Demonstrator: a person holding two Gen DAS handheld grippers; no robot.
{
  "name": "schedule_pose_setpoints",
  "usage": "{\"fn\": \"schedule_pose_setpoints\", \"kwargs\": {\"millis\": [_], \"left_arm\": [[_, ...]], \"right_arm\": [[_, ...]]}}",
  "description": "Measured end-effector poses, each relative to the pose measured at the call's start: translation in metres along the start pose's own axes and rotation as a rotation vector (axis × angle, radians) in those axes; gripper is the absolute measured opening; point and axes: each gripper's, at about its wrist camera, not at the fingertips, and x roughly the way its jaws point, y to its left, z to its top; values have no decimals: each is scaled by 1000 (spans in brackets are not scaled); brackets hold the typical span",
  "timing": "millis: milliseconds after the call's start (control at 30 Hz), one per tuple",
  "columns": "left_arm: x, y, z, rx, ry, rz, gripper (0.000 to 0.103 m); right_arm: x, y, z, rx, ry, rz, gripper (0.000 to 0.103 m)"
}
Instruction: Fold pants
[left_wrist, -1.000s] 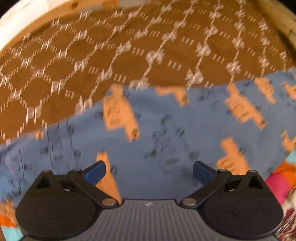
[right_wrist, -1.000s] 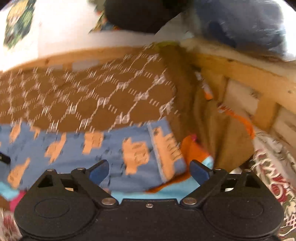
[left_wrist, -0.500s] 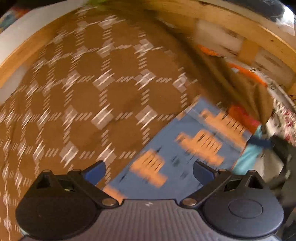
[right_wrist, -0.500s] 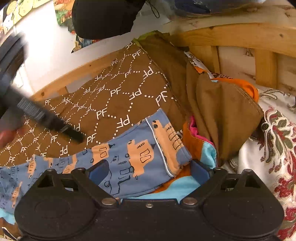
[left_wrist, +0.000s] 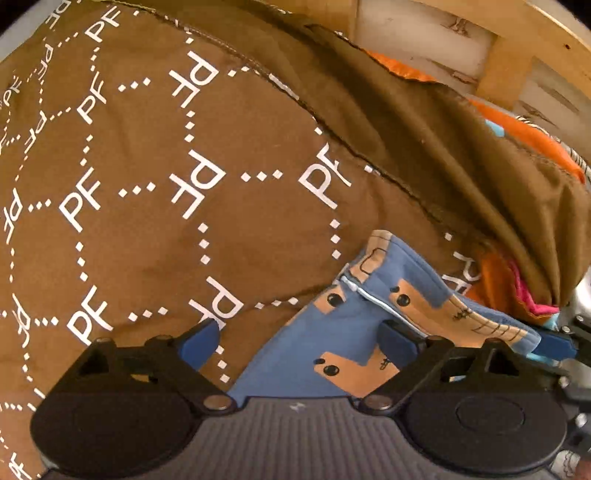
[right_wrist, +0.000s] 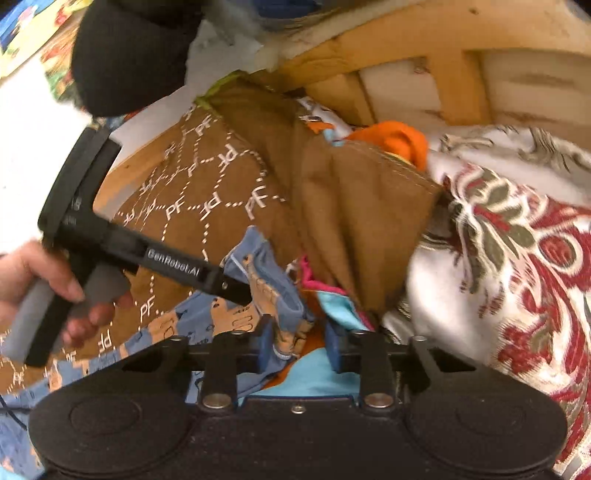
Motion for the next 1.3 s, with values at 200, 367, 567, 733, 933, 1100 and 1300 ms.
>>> {"fn": "schedule_pose_setpoints", "kwargs": {"millis": [200, 367, 567, 733, 933, 1100, 1300], "left_arm": [[2, -4, -3, -3, 3, 18, 100], [-11, 13, 10, -148, 25, -12, 93], [-49, 30, 16, -361, 19, -146, 90], [-51, 18, 29, -411, 37, -260, 82], [-35, -7, 49, -410, 81, -261, 72], [-21, -24, 49, -398, 144, -220, 60], [-12, -24, 39, -410, 164, -160, 17]], "right_arm": [[-1, 7, -2, -42, -5, 1, 19], [-6, 33, -8, -250, -47, -56, 15], [-10, 65, -24, -510, -90, -98, 14], [-12, 78, -36, -644, -105, -103, 14], [-10, 91, -47, -747, -99, -97, 14], [-12, 97, -54, -803, -84, -70, 14], [-12, 98, -53, -800, -72, -59, 14]]}}
